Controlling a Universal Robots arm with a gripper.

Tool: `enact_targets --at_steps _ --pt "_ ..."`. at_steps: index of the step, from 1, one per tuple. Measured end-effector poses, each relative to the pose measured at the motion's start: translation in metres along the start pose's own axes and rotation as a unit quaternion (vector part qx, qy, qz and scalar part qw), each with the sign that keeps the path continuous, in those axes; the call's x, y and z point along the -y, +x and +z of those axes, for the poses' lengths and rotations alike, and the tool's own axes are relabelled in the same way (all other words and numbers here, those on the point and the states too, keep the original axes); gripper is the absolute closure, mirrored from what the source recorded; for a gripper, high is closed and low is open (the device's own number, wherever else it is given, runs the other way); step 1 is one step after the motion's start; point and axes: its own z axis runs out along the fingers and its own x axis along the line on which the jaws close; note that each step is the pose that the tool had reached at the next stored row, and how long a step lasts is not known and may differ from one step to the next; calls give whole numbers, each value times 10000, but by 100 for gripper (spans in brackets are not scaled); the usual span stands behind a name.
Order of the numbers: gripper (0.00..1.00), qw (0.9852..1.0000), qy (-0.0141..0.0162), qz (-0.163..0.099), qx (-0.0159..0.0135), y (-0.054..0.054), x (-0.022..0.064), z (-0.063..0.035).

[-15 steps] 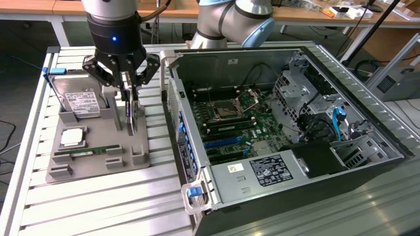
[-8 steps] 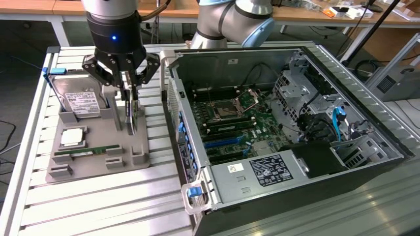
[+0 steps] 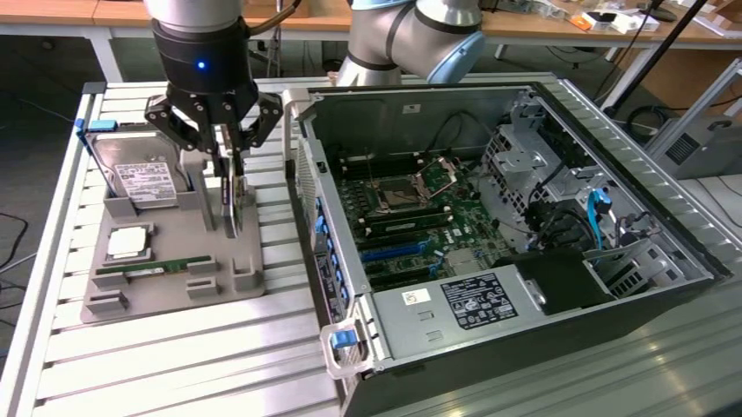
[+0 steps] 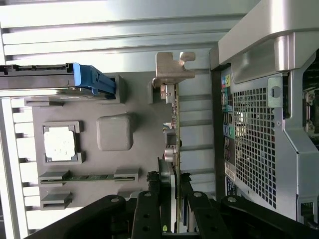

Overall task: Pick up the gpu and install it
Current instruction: 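Pick up the gpu and move the gpu toward the slot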

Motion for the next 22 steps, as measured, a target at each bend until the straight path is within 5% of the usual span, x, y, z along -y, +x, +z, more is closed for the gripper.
enact_targets --at_steps 22 --pt "73 10000 0 0 0 -2 1 -56"
